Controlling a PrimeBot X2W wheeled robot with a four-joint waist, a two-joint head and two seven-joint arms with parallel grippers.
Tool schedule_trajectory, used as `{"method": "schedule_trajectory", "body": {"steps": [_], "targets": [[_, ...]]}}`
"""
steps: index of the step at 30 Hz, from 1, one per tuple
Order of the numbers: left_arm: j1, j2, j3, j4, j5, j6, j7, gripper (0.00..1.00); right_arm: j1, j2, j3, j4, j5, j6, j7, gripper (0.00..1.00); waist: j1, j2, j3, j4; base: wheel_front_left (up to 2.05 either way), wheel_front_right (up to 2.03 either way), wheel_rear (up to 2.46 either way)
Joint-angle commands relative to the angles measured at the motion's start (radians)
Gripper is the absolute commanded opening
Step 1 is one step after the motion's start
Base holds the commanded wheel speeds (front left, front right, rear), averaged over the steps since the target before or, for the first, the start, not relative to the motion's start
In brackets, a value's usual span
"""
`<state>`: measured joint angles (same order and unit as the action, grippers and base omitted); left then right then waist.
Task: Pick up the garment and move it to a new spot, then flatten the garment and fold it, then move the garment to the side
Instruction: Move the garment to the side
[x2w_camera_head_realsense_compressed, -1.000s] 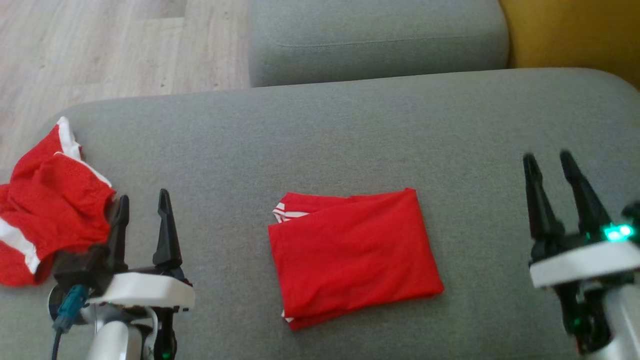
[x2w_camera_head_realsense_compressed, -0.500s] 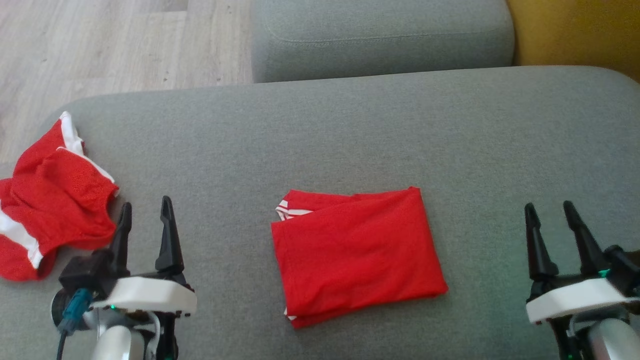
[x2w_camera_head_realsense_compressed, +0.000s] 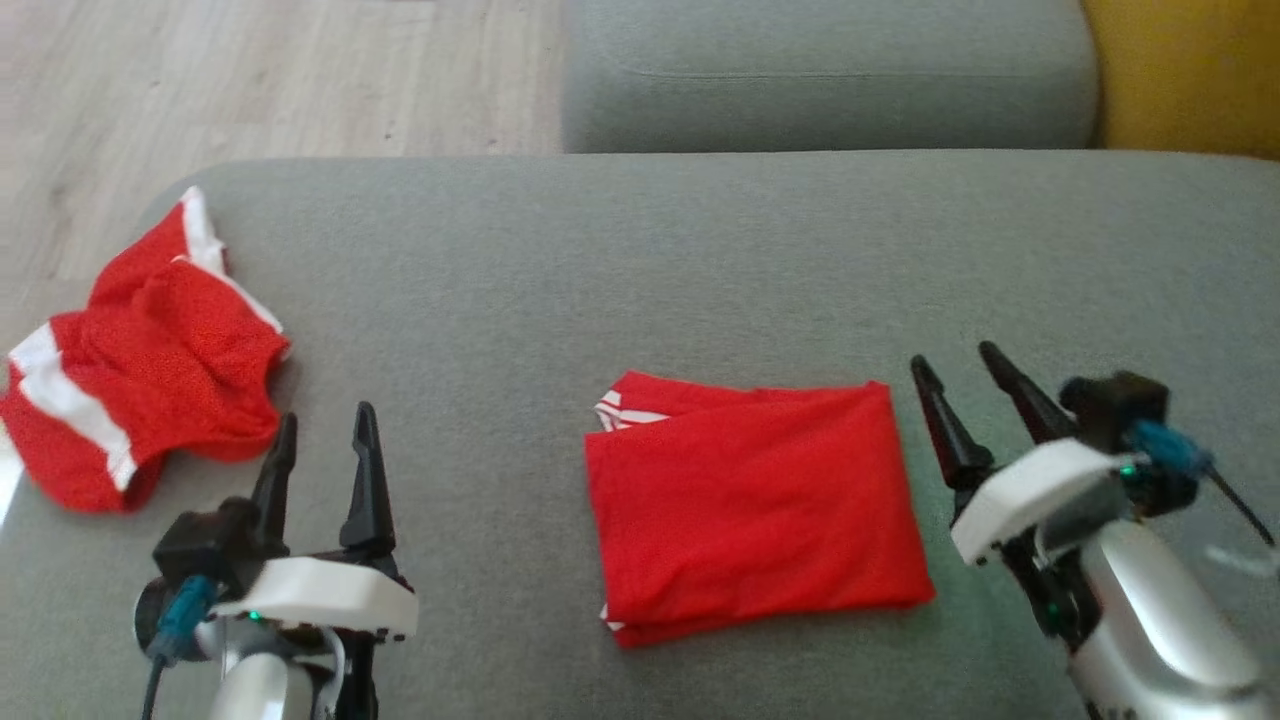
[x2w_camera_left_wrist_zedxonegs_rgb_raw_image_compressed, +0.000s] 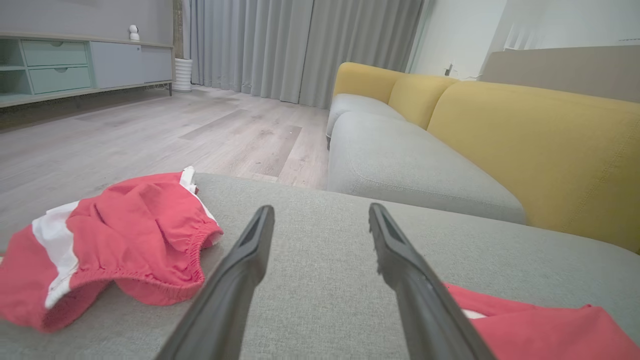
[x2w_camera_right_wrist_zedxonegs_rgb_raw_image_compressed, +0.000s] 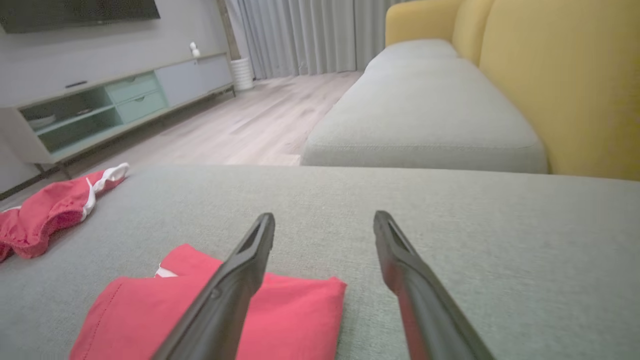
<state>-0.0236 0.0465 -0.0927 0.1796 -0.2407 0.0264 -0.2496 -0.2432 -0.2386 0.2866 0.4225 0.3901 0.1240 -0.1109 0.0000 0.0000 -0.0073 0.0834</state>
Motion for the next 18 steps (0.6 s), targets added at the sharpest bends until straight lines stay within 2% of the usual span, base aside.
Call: {"method": "schedule_trajectory", "body": {"steps": [1,5,9,16,17,18], "targets": [[-0.051,0.004,0.019,-0.028,-0.001,0.001,-0.012,1.00,-0.062,-0.021,0.038,0.013,0.026,0.007,0.040,1.00,0.0000,0.0000,0.003,0.023,0.00,0.00,0.00],[-0.056,0.004,0.013,-0.026,0.003,-0.001,-0.012,1.00,-0.147,-0.020,0.077,0.188,0.089,0.007,0.225,1.00,0.0000,0.0000,0.007,0.072,0.00,0.00,0.00],[-0.056,0.004,0.010,-0.025,0.004,-0.002,-0.012,1.00,-0.184,-0.006,0.058,0.309,0.141,0.007,0.361,1.00,0.0000,0.0000,0.017,0.106,0.00,0.00,0.00],[-0.055,0.004,0.008,-0.033,0.005,0.001,-0.012,1.00,-0.186,0.018,0.075,0.376,0.283,0.007,0.560,1.00,0.0000,0.0000,0.037,0.139,0.00,0.00,0.00],[-0.056,0.004,0.008,-0.034,0.005,0.002,-0.012,1.00,-0.186,0.014,0.080,0.375,0.292,0.007,0.569,0.94,0.0000,0.0000,0.040,0.140,0.00,0.00,0.00],[-0.057,0.004,0.008,-0.034,0.005,0.003,-0.012,1.00,-0.187,0.010,0.084,0.371,0.299,0.007,0.568,0.72,0.0000,0.0000,0.041,0.140,0.00,0.00,0.00]]}}
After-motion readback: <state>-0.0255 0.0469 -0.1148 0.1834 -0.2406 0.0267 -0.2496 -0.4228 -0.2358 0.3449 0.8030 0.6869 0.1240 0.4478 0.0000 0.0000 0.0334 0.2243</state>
